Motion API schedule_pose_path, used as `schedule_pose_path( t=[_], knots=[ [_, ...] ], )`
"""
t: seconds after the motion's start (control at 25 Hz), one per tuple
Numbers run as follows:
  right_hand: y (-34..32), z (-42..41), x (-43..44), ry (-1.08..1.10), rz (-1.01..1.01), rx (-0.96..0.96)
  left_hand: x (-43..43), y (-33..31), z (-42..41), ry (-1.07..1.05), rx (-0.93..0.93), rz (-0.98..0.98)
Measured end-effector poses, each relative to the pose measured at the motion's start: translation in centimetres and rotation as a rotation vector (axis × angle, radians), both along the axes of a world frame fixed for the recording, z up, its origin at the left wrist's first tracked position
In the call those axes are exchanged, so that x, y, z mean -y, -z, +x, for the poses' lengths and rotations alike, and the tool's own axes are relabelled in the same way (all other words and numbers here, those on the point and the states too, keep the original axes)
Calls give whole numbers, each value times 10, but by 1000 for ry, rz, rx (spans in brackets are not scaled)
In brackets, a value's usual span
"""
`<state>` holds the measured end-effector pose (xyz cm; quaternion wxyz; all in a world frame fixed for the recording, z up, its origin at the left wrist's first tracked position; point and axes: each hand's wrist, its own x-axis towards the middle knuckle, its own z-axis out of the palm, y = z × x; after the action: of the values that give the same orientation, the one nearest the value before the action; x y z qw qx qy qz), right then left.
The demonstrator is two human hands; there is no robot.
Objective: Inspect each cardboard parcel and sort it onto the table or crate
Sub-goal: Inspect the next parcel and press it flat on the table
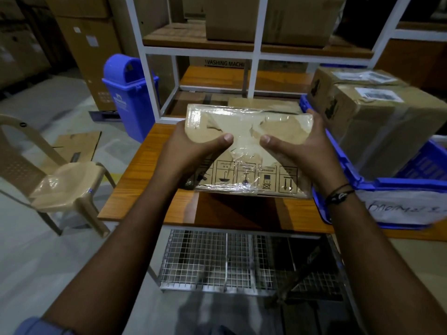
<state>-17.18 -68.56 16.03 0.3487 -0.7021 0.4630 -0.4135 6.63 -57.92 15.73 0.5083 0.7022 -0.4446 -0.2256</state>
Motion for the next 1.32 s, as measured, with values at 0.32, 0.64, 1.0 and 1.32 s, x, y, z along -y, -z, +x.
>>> schedule_pose_path(
  t=[0.32, 0.64, 1.0, 1.32],
  knots=[
    [1, 2, -2, 30, -18, 24, 1, 2, -10, -58, 42, -33],
    [7, -3, -6, 7, -49, 33, -12, 1, -15, -65, 37, -28],
    [10, -16, -15, -252, -78, 42, -56, -16, -8, -148, 506, 255],
    [25, 9, 28, -523, 94, 91, -86, -22, -20, -230, 689, 358]
  ],
)
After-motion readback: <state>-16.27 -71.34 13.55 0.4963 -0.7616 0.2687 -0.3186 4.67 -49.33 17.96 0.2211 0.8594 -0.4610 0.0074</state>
